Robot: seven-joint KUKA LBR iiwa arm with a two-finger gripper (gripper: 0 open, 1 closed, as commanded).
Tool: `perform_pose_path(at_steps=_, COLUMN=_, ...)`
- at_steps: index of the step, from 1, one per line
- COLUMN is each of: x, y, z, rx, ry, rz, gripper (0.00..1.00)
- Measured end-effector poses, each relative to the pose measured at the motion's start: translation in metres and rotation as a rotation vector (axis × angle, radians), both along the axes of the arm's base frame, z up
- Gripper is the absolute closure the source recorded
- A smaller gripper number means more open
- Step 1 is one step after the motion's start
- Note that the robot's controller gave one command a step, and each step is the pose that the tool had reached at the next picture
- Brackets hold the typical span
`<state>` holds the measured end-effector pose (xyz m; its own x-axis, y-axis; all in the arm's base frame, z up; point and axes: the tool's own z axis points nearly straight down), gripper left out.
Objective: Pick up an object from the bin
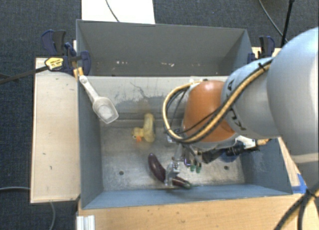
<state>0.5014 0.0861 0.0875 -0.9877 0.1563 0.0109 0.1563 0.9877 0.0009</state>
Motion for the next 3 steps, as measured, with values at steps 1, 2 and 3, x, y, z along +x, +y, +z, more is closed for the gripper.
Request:
perform_pose_path(at_steps=1, x=-0.007, y=0.006, z=-0.015, rx=-0.002, ry=-0.009, rz=-0.063, gripper=1.0)
perform_pose_path(at_steps=2, x=-0.007, y=0.006, z=-0.015, rx=-0.002, ry=-0.009, rz=-0.063, gripper=1.0)
perform_pose_path(at_steps=3, x=0.003, y=0.019, z=0.099, rx=-0.002, ry=-0.013, rz=-0.039, gripper=1.0)
